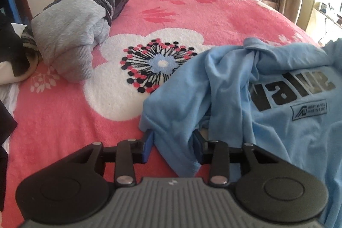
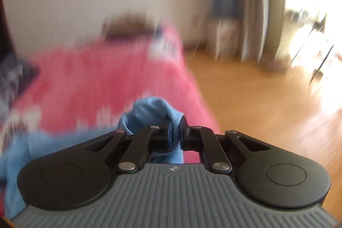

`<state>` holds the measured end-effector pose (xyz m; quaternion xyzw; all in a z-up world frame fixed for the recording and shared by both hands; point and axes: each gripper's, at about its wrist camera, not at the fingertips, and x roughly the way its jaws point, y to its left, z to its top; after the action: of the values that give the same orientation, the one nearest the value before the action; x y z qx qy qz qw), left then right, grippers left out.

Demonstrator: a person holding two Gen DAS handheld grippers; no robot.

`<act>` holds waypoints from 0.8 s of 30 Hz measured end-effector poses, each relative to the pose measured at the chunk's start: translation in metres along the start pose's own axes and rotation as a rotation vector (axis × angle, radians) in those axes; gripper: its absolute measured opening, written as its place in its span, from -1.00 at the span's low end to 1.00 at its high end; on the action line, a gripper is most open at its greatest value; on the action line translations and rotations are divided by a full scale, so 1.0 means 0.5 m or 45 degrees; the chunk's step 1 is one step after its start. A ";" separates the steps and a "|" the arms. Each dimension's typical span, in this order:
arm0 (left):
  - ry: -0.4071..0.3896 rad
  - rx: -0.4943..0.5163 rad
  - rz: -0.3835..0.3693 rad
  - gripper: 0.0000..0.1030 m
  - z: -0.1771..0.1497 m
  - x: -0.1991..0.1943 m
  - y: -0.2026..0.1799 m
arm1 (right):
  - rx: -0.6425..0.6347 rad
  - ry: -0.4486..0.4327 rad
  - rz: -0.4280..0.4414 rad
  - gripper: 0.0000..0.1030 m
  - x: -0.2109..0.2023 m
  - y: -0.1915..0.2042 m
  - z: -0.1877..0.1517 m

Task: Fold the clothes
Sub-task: 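Lay the T-shirt flat on the bed and open both tools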

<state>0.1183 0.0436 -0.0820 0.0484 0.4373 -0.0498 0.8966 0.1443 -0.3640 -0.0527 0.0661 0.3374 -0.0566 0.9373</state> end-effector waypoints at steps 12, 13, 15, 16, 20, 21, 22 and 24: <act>0.020 0.058 -0.108 0.72 0.029 -0.040 -0.002 | -0.180 -0.054 0.129 0.34 -0.153 0.035 -0.046; 0.032 0.055 -0.087 0.70 0.035 -0.029 -0.004 | -0.220 -0.030 0.223 0.39 -0.167 0.048 -0.053; 0.035 0.064 -0.040 0.32 0.043 -0.004 -0.007 | -0.267 0.034 0.410 0.42 -0.178 0.072 -0.073; 0.041 0.068 -0.020 -0.23 0.046 0.008 -0.008 | -0.282 0.069 0.479 0.42 -0.174 0.091 -0.085; 0.060 -0.026 -0.050 -0.84 0.062 0.027 0.014 | -0.377 0.216 0.582 0.42 -0.135 0.158 -0.141; 0.044 -0.035 -0.046 -0.86 0.068 0.022 0.019 | -0.396 0.244 0.584 0.42 -0.130 0.166 -0.152; 0.028 -0.045 -0.043 -0.87 0.073 0.017 0.023 | -0.415 0.272 0.587 0.42 -0.126 0.174 -0.164; -0.023 -0.051 -0.035 -0.88 0.094 0.000 0.033 | -0.441 0.325 0.577 0.39 -0.122 0.181 -0.183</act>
<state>0.1573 0.0539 -0.0525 0.0241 0.4308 -0.0539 0.9005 0.0539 -0.2561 -0.0757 -0.0144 0.4338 0.2206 0.8735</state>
